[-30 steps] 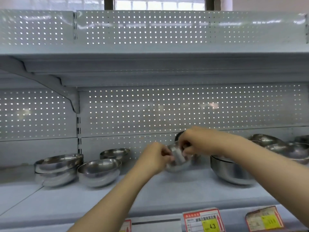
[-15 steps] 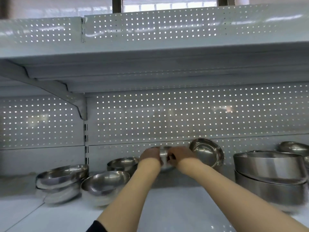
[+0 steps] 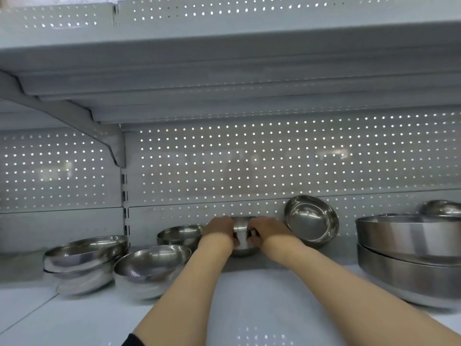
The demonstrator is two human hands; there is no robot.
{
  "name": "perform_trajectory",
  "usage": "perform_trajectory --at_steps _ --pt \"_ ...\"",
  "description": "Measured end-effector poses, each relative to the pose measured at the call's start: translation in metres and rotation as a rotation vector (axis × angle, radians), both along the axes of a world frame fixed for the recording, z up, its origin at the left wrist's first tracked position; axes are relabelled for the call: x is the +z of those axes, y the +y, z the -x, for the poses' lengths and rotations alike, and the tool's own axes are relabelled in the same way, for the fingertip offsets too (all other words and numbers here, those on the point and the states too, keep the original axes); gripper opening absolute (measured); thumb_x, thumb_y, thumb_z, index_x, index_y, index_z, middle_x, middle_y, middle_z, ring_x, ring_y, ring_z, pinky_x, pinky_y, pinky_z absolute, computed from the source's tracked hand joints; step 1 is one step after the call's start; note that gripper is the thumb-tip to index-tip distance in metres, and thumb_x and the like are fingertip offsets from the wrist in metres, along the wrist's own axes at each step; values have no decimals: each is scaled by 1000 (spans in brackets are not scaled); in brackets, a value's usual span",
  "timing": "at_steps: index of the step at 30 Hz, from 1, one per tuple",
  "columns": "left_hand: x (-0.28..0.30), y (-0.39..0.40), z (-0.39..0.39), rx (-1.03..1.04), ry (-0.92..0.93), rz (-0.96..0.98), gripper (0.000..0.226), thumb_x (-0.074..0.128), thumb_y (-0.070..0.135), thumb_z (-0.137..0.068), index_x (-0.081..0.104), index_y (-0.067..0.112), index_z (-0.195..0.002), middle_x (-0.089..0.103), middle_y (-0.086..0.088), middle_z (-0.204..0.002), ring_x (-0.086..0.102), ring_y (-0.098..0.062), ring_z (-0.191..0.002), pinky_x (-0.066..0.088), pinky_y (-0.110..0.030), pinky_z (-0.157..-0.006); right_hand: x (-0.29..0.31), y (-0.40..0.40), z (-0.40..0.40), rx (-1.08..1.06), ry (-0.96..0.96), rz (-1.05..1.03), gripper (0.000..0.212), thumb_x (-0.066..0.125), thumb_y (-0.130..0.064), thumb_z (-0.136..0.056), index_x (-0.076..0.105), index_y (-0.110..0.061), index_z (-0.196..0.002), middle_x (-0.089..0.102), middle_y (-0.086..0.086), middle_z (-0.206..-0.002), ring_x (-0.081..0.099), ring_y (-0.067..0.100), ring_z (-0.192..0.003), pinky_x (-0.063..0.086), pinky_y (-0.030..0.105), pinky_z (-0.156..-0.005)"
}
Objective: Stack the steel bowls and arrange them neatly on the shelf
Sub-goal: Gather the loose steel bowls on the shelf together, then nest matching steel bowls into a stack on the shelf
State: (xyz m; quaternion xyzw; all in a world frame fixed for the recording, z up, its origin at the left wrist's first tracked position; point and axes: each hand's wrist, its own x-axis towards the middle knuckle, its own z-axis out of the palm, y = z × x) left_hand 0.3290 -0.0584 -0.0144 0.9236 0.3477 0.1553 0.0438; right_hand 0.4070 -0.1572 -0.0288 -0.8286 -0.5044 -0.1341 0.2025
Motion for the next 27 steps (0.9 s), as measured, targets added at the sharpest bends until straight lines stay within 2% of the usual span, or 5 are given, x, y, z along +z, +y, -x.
perform_trajectory --at_steps 10,16,19,23,27 --pt "-5 -1 1 -27 45 -91 33 64 16 -83 61 8 -114 62 -10 -120 59 -27 -112 48 -30 -88 1 -2 3 -18 17 28 24 52 -15 -91 59 -10 -113 53 10 -123 53 31 -111 44 35 -92" --pt "14 -34 14 -120 -103 -36 46 62 22 -86 51 21 -131 50 -2 -136 51 -23 -124 43 -29 -102 49 -53 18 -59 2 -133 37 60 -20 -88 53 -24 -125 51 1 -131 51 24 -118 41 28 -94" --pt "21 -68 22 -325 -320 67 45 65 25 -85 54 24 -128 55 1 -129 57 -16 -111 42 -20 -93 82 -125 26 -81 -42 -84 32 65 -22 -84 59 -26 -116 58 -6 -117 56 15 -104 44 25 -85" --pt "31 -122 17 -666 -361 39 39 70 24 -82 61 18 -119 61 13 -98 56 0 -75 40 -3 -67 105 -212 17 -203 -85 156 29 72 -27 -78 63 -34 -105 63 -16 -103 54 -2 -77 43 18 -72" --pt "40 -164 -3 -863 -224 3 48 71 27 -81 57 23 -127 60 4 -121 59 -10 -87 44 -18 -79 99 -255 -3 -291 -11 346 25 78 -34 -71 64 -37 -92 67 -21 -89 60 -2 -77 50 21 -74"
